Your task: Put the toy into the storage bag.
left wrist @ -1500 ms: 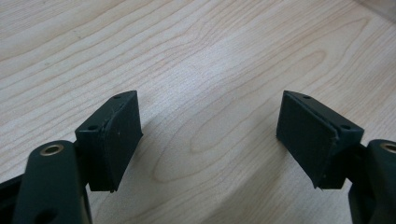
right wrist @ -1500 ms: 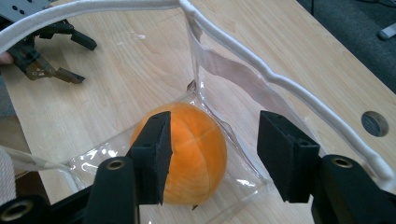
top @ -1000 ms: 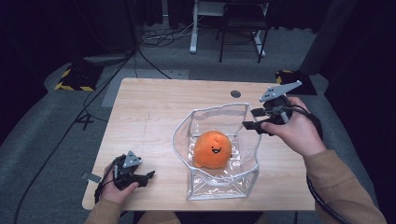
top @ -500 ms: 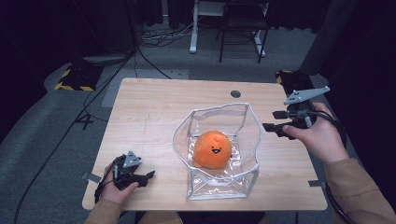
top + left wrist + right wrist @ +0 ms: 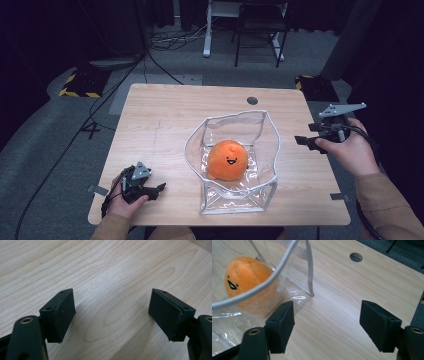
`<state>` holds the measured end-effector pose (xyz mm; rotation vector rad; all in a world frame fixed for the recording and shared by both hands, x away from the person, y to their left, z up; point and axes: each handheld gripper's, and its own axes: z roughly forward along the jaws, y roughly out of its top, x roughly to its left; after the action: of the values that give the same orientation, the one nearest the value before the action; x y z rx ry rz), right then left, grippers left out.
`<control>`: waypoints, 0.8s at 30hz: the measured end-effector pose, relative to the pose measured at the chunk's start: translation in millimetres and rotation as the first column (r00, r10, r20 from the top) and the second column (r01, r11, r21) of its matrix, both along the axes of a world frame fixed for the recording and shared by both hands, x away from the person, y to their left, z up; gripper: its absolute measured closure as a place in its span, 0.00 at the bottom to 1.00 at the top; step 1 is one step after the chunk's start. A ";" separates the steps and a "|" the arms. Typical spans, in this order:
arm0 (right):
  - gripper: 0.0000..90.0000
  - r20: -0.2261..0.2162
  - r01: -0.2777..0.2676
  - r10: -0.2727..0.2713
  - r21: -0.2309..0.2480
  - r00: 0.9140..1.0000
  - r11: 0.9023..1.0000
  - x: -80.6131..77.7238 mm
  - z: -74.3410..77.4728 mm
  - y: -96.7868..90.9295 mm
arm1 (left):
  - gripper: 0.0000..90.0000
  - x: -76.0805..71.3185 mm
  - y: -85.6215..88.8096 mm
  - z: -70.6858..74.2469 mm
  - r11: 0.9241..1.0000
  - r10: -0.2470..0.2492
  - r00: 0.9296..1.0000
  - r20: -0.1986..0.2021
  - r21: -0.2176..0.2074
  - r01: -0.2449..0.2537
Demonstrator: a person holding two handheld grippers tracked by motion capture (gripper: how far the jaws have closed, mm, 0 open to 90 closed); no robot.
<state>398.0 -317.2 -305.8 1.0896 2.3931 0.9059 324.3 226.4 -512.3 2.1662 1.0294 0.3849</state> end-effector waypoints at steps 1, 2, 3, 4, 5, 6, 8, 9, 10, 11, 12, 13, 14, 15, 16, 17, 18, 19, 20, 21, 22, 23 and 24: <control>0.29 0.000 0.003 -0.003 0.002 1.000 1.000 0.7 -4.7 -4.3 | 0.24 0.0 0.0 0.0 1.000 0.000 1.000 0.000 0.000 0.000; 0.28 0.002 0.010 -0.010 0.004 1.000 1.000 1.0 -8.4 -7.6 | 0.24 0.0 0.0 0.0 1.000 0.000 1.000 0.000 0.000 0.000; 0.27 0.004 0.018 -0.018 0.008 1.000 1.000 1.3 -12.1 -11.2 | 0.24 0.0 0.0 0.0 1.000 0.000 1.000 0.000 0.000 0.000; 0.25 0.005 0.028 -0.029 0.013 1.000 1.000 1.4 -15.8 -14.7 | 0.24 0.0 -0.1 0.0 1.000 0.001 1.000 0.000 -0.001 -0.001; 0.23 0.007 0.032 -0.032 0.013 0.999 0.999 1.4 -19.4 -18.5 | 0.24 0.0 0.0 0.0 1.000 0.000 1.000 0.000 0.000 0.000; 0.22 0.007 0.036 -0.037 0.014 0.999 0.999 1.4 -22.9 -22.0 | 0.24 0.0 0.0 0.0 1.000 0.000 1.000 0.000 0.000 0.000; 0.20 0.010 0.047 -0.048 0.034 0.999 0.998 1.2 -30.6 -28.4 | 0.24 0.0 -0.1 0.0 1.000 0.001 1.000 0.000 -0.001 -0.001; 0.20 0.009 0.049 -0.049 0.050 0.999 0.998 0.9 -34.7 -31.2 | 0.24 0.0 0.0 0.0 1.000 0.000 1.000 0.000 0.000 0.000; 0.20 0.001 0.053 -0.053 0.066 0.999 0.996 0.5 -38.9 -33.7 | 0.24 0.0 0.0 0.0 1.000 0.000 1.000 0.000 0.000 0.000; 0.20 -0.001 0.055 -0.055 0.074 0.998 0.996 0.2 -43.0 -36.1 | 0.24 0.0 0.0 0.0 1.000 0.000 1.000 0.000 0.000 0.000; 0.19 -0.002 0.057 -0.057 0.075 0.998 0.996 -0.4 -47.1 -38.4 | 0.24 0.0 -0.1 0.0 1.000 0.001 1.000 0.000 -0.001 -0.001; 0.19 -0.007 0.058 -0.058 0.075 0.998 0.995 -1.1 -51.0 -40.6 | 0.24 0.0 0.0 0.0 1.000 0.000 1.000 0.000 0.000 0.000; 0.19 -0.015 0.059 -0.058 0.072 0.998 0.996 -1.8 -55.0 -42.8 | 0.24 0.0 0.0 0.0 1.000 -0.001 1.000 0.000 0.000 0.001; 0.19 -0.024 0.060 -0.059 0.069 0.998 0.996 -2.5 -59.1 -44.9 | 0.24 0.0 -0.1 -0.1 1.000 0.001 1.000 0.001 -0.001 -0.001; 0.19 -0.030 0.064 -0.062 0.066 0.998 0.996 -3.1 -63.2 -47.0 | 0.24 0.0 -0.1 -0.1 1.000 0.001 1.000 0.000 -0.001 -0.001; 0.19 -0.037 0.069 -0.067 0.064 0.997 0.996 -3.7 -67.3 -49.0 | 0.24 0.0 0.0 0.0 1.000 0.000 1.000 0.000 0.000 0.000; 0.19 -0.043 0.073 -0.071 0.060 0.997 0.995 -4.5 -71.2 -51.0 | 0.24 0.0 0.0 0.0 1.000 0.000 1.000 0.000 0.000 0.000; 0.19 -0.049 0.077 -0.074 0.059 0.996 0.995 -5.3 -75.1 -52.8 | 0.24 0.0 -0.1 0.0 1.000 0.001 1.000 0.000 0.000 -0.001; 0.19 -0.058 0.081 -0.078 0.060 0.995 0.995 -6.3 -78.9 -54.4 | 0.24 0.0 -0.1 0.0 1.000 0.001 1.000 0.000 -0.001 -0.001; 0.19 -0.062 0.081 -0.078 0.061 0.995 0.995 -7.3 -83.0 -55.8 | 0.24 0.0 -0.2 -0.1 1.000 0.002 1.000 -0.001 -0.002 -0.002; 0.19 -0.062 0.074 -0.070 0.062 0.996 0.995 -8.2 -87.3 -57.0 | 0.24 0.1 -0.3 -0.1 1.000 0.002 1.000 -0.001 -0.002 -0.002; 0.19 -0.066 0.068 -0.063 0.067 0.996 0.995 -9.3 -91.7 -57.8 | 0.24 0.1 -0.3 -0.1 1.000 0.002 1.000 -0.001 -0.002 -0.002; 0.19 -0.070 0.067 -0.062 0.071 0.996 0.995 -10.4 -96.6 -58.4 | 0.24 0.1 -0.3 0.0 1.000 0.002 1.000 -0.001 -0.002 -0.002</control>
<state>387.6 -375.7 -402.3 1.2366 2.3803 0.9559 324.5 226.1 -512.3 2.1638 1.0324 0.3837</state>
